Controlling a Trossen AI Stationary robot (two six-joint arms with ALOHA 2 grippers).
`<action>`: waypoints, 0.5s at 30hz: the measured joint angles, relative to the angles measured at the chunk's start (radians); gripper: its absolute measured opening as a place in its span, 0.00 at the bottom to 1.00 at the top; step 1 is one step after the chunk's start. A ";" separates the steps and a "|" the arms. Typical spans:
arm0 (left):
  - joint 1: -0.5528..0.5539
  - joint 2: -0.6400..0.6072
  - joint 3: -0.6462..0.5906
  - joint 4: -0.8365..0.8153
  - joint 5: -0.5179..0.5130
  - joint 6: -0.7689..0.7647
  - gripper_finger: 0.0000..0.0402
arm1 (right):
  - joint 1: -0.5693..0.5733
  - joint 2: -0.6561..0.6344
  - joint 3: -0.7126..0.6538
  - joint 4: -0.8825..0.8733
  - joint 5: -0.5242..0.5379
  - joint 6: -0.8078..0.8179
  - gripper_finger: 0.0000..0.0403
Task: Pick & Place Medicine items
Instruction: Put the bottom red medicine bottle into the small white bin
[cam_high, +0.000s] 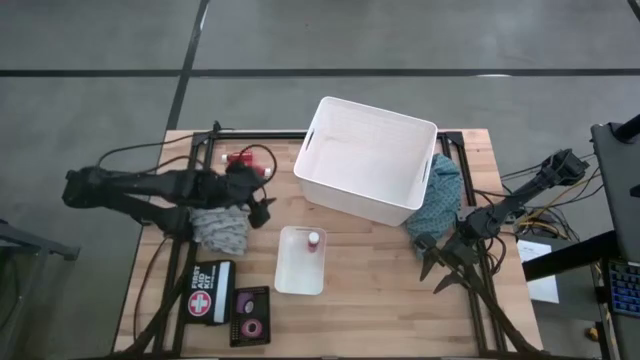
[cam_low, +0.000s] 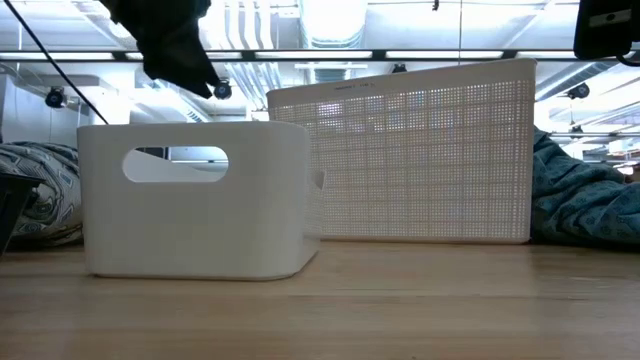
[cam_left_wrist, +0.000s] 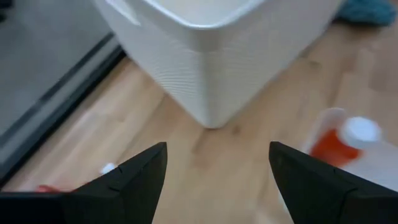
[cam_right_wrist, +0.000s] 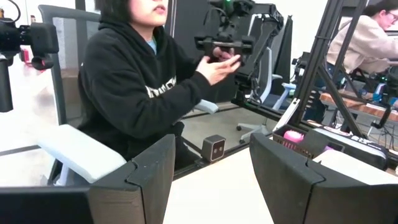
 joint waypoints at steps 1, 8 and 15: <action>0.027 0.000 0.000 0.001 0.001 0.017 0.71 | 0.000 0.000 0.000 0.000 0.000 0.001 0.51; 0.223 0.014 -0.006 -0.012 0.106 0.150 0.71 | 0.000 0.000 0.000 0.000 0.000 0.000 0.51; 0.412 0.109 -0.006 0.001 0.163 0.290 0.71 | 0.000 0.000 0.000 0.000 0.000 0.003 0.51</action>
